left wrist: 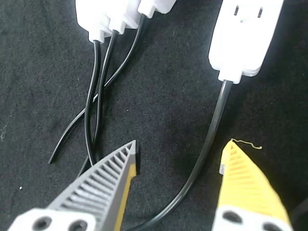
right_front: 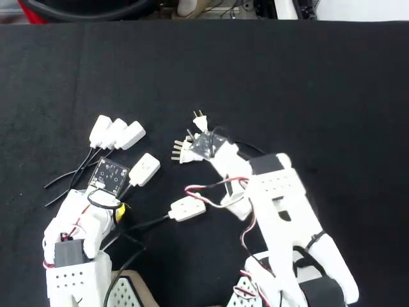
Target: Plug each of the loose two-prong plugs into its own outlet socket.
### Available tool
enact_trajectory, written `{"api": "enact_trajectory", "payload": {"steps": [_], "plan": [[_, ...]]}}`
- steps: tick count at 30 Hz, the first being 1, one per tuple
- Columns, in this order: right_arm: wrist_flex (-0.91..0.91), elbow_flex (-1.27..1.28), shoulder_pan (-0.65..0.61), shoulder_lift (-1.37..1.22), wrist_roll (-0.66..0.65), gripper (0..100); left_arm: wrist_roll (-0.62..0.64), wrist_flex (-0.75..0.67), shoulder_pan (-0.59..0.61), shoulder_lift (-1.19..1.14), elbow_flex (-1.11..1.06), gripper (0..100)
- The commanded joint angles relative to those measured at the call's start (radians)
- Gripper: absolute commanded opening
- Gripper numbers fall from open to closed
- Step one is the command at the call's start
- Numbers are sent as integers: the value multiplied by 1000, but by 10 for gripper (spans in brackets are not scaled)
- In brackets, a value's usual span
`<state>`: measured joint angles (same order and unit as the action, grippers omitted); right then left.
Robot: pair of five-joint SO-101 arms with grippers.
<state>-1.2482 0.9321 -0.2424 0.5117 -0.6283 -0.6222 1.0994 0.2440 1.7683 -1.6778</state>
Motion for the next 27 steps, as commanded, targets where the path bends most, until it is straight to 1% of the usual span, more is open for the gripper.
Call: {"api": "enact_trajectory", "payload": {"steps": [1,4,8,13,27], "plan": [[-14,-74,64,4,-2,82,-6,-14,2,2,-5,281],[6,-39,103,4,-46,82,-6,-12,2,2,-5,281],[117,48,160,4,-87,87,-6,-12,2,2,-5,281],[206,120,170,4,-100,175,-6,-11,2,2,-5,281],[213,131,169,2,-95,180,-6,-11,2,2,-5,281]]}}
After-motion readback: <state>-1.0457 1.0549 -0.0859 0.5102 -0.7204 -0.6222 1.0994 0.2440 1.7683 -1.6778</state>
